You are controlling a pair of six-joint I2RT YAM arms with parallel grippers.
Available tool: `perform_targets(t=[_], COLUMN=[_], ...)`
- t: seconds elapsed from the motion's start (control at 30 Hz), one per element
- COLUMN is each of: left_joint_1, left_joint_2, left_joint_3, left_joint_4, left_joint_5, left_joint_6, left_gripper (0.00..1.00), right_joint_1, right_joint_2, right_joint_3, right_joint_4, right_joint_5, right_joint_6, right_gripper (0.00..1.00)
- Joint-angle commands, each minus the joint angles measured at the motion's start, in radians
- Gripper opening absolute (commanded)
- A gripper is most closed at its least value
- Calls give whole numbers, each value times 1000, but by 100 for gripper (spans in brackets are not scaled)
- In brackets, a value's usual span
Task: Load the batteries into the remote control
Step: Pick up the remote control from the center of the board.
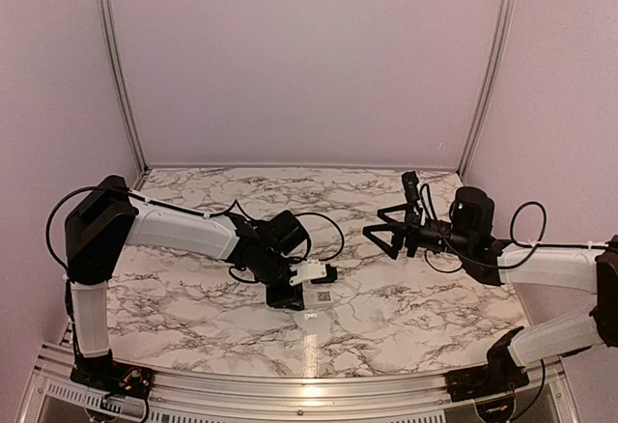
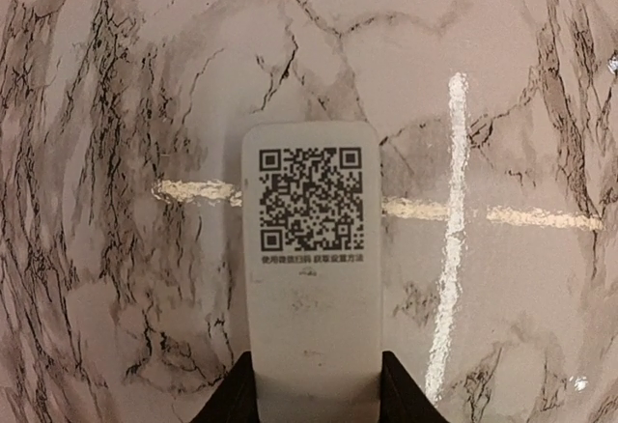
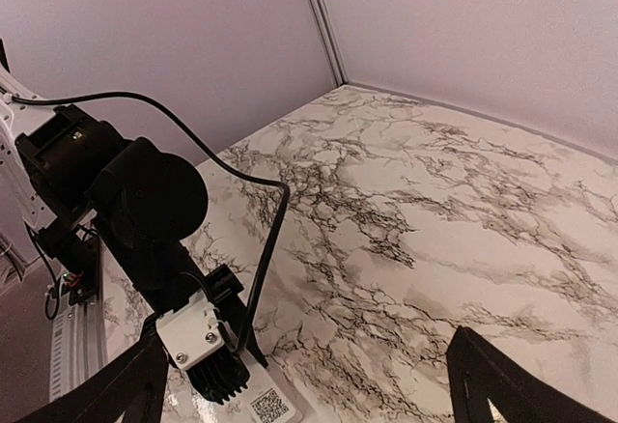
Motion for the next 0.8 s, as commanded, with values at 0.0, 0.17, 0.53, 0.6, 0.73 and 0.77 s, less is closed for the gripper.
perform_targets(t=[0.0,0.17,0.53,0.6,0.73,0.77], left_joint_1=[3,12,70,73,78,78], left_joint_2=[-59,-203,-453,-473,-499,-504], left_joint_3=[-4,-40,-168,-186,-211,-216], left_joint_4=[41,173,624,681,764,781], left_joint_5=[62,158,443,463,491,499], left_joint_6=[-36,-101,-345,-379,-431,-440], left_gripper=[22,19,19,19,19,19], right_joint_1=[-13,-12,83,100,122,128], right_joint_2=[-23,-33,-47,-50,-48,-45], right_joint_3=[4,27,205,219,234,237], right_joint_4=[13,5,-59,-52,-7,1], right_joint_5=[-15,-42,-204,-220,-279,-285], right_joint_6=[16,11,-33,-37,-22,-20], right_gripper=[99,98,91,91,92,93])
